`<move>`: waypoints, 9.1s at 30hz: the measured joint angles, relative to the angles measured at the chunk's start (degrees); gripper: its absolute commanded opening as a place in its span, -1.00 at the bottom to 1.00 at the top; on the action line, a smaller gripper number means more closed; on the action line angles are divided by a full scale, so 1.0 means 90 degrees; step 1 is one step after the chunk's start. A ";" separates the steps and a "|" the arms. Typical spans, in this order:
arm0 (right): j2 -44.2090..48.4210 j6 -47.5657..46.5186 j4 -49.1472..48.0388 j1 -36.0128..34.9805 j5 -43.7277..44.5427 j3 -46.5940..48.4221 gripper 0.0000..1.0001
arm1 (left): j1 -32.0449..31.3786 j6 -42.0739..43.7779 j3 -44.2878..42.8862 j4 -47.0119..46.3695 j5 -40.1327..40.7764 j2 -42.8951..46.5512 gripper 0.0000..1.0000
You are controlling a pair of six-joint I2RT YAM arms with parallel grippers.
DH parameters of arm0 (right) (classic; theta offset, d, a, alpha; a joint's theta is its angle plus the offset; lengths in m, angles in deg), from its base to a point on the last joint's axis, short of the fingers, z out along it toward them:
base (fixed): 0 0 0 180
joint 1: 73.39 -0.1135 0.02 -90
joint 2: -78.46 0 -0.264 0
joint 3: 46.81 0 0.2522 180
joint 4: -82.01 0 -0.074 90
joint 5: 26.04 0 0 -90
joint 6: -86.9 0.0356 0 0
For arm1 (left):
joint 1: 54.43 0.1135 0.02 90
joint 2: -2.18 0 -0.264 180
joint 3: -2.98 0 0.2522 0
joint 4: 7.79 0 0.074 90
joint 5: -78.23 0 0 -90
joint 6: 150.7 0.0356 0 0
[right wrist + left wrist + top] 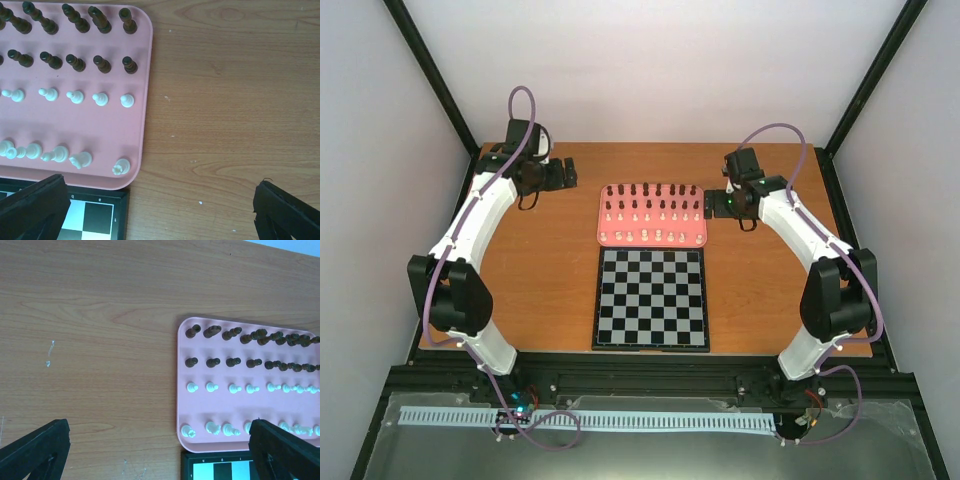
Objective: Set up the chess pieces on the board
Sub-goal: Pick up the chess piece from the storage box, then place the chess piece on the chessboard, then pick up the chess piece from the storage box, then place the chess piece on the chessboard.
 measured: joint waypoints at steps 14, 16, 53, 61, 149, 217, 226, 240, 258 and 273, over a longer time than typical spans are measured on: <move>-0.0017 -0.0046 0.0032 0.0000 0.0114 -0.0029 1.00 | 0.0000 0.0136 -0.0017 0.0005 -0.0131 0.0000 0.99; -0.0017 -0.0070 0.0036 0.0000 0.0095 -0.0066 1.00 | 0.0000 0.0146 -0.0017 0.0012 -0.0168 0.0000 0.99; -0.2171 -0.0189 0.1056 -0.0687 -0.0614 0.1273 -0.16 | 0.0000 0.0437 -0.0044 0.0736 -0.0471 -0.0381 1.00; -0.2334 -0.0126 0.1234 -0.0687 -0.0578 0.1513 -0.23 | 0.0000 0.0437 -0.0066 0.0806 -0.0374 -0.0576 0.99; -0.1457 -0.0032 0.1195 -0.1350 -0.0410 0.0219 -0.94 | 0.0000 0.0430 -0.0255 0.0857 -0.0265 -0.0957 0.99; -0.2907 -0.0109 0.1377 -0.1212 -0.0311 0.2035 -0.16 | 0.0000 0.0430 -0.0250 0.0879 -0.0233 -0.1003 1.00; -0.3232 -0.0143 0.1338 -0.1175 -0.0406 0.2038 -0.30 | 0.0000 0.0432 -0.0250 0.0940 -0.0231 -0.1066 1.00; -0.3422 -0.0194 0.1338 -0.1141 -0.0427 0.2344 -0.64 | 0.0000 0.0432 -0.0262 0.0996 -0.0231 -0.1253 1.00; -0.3281 -0.0206 0.1460 -0.1120 -0.0430 0.2339 -0.94 | 0.0000 0.0432 -0.0321 0.1008 -0.0233 -0.1299 1.00; -0.2140 -0.0255 0.1579 -0.1418 -0.0622 0.1326 -0.95 | 0.0000 0.0430 -0.0321 0.1005 -0.0270 -0.1316 0.99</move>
